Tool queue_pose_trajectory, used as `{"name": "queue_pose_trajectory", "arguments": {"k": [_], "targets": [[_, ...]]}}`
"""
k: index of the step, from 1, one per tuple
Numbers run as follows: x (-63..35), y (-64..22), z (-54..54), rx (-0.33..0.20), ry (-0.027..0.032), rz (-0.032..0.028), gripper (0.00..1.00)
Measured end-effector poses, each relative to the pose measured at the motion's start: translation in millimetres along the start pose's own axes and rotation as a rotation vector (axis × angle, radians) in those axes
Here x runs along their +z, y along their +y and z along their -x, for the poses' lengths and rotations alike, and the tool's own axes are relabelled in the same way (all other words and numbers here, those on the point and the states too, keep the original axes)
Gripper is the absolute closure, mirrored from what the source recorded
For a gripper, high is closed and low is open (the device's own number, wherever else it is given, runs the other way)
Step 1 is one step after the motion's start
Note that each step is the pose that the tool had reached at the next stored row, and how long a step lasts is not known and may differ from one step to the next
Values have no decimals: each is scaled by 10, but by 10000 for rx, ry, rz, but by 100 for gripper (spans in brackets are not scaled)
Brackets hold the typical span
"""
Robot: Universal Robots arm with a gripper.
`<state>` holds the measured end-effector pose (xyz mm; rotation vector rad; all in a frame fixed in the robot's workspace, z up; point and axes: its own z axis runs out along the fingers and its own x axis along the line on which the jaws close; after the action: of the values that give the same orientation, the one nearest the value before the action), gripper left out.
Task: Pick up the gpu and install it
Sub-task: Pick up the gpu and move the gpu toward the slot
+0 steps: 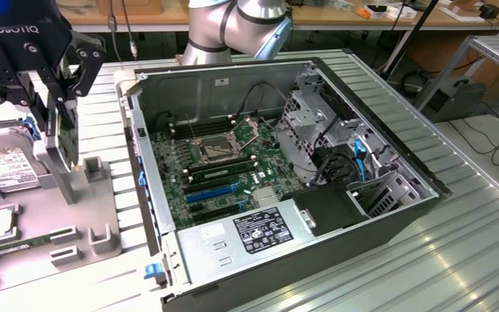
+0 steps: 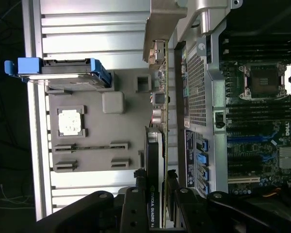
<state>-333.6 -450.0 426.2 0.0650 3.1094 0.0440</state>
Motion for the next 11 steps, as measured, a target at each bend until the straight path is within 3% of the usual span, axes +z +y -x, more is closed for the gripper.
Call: {"name": "queue_pose_trajectory", "arguments": {"k": [11], "targets": [[2,2,64,0,0,0,73]]}}
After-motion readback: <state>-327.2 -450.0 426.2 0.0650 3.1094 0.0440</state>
